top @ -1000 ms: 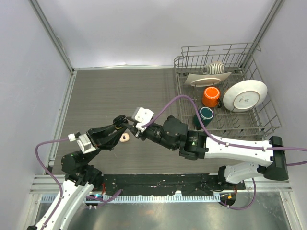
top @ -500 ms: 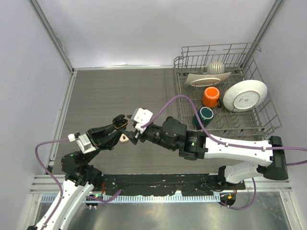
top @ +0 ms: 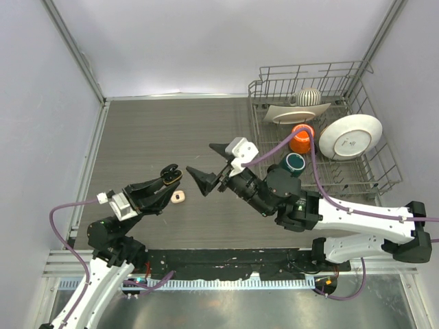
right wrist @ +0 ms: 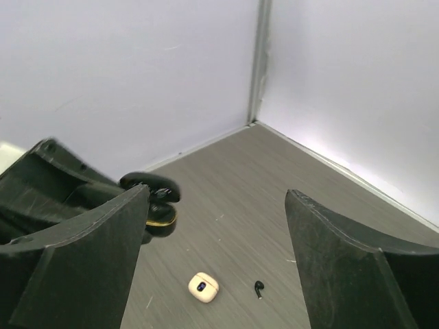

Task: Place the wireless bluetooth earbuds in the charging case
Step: Place the earbud in the charging case, then pick up the earbud from the center of the board.

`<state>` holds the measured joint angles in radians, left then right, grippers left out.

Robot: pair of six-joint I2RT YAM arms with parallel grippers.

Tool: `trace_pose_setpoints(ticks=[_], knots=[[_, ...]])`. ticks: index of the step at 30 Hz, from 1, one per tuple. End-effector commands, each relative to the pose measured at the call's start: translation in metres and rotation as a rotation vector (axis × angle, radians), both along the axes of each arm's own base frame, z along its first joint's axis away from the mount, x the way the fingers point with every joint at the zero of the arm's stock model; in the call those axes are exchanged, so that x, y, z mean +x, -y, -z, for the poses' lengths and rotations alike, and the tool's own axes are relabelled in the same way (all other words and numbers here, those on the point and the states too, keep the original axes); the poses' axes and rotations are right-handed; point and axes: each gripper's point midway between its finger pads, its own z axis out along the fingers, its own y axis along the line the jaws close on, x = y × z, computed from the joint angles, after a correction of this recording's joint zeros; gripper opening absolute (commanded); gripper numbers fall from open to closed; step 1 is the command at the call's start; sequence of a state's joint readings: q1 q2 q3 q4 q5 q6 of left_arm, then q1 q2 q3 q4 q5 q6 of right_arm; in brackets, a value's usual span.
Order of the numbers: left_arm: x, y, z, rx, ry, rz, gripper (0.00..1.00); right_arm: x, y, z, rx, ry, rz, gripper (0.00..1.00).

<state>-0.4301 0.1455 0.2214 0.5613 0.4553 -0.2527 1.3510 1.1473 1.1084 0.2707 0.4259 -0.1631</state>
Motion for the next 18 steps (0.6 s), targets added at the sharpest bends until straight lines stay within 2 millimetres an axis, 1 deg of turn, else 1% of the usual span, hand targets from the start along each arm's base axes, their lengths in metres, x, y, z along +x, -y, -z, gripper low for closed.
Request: trace_pose_setpoints(ticks=[1,2,3,4,5,6,7,8,9,10,11,12,13,14,15,16,18], knots=[[-0.005,-0.006,-0.017,-0.024,0.055,-0.024,0.0,0.03,0.028,-0.021,0.138,-0.138,0.194,0.87],[-0.005,-0.006,-0.017,-0.022,0.057,-0.024,0.0,0.048,0.037,-0.017,0.132,-0.173,0.232,0.89],[-0.006,-0.006,-0.018,-0.022,0.06,-0.022,0.0,0.055,0.037,-0.014,0.157,-0.222,0.224,0.9],[-0.006,-0.006,-0.018,-0.019,0.058,-0.019,0.0,0.061,0.039,-0.02,0.188,-0.266,0.215,0.91],[-0.007,-0.006,-0.018,-0.02,0.059,-0.018,0.0,0.084,0.051,-0.009,0.205,-0.35,0.256,0.91],[-0.009,-0.006,-0.02,-0.021,0.066,-0.016,0.0,0.09,0.046,0.002,0.179,-0.397,0.243,0.91],[-0.008,-0.006,-0.018,-0.019,0.058,-0.019,0.0,0.1,0.053,-0.003,0.196,-0.424,0.272,0.91],[-0.011,-0.007,-0.021,-0.023,0.066,-0.018,0.0,0.115,0.063,0.011,0.172,-0.474,0.313,0.93],[-0.011,-0.008,-0.021,-0.026,0.069,-0.022,0.0,0.12,0.059,0.021,0.13,-0.497,0.296,0.94],[-0.011,-0.009,-0.021,-0.025,0.066,-0.025,0.0,0.123,0.06,0.017,0.116,-0.498,0.287,0.97],[-0.012,-0.009,-0.021,-0.027,0.069,-0.023,0.0,0.131,0.065,0.029,0.068,-0.525,0.303,0.99],[-0.012,-0.009,-0.021,-0.025,0.069,-0.026,0.0,0.134,0.065,0.031,0.072,-0.548,0.303,1.0],[-0.012,-0.009,-0.021,-0.024,0.066,-0.024,0.0,0.141,0.065,0.04,0.075,-0.582,0.32,1.0],[-0.013,-0.01,-0.021,-0.026,0.068,-0.027,0.0,0.144,0.064,0.045,0.104,-0.634,0.312,1.0],[-0.013,-0.01,-0.022,-0.026,0.07,-0.024,0.0,0.156,0.07,0.053,0.109,-0.678,0.31,1.0],[-0.013,-0.01,-0.022,-0.026,0.07,-0.026,0.0,0.159,0.061,0.072,0.061,-0.762,0.271,1.0],[-0.013,-0.01,-0.021,-0.024,0.066,-0.026,0.0,0.17,0.061,0.092,0.033,-0.852,0.274,1.0]])
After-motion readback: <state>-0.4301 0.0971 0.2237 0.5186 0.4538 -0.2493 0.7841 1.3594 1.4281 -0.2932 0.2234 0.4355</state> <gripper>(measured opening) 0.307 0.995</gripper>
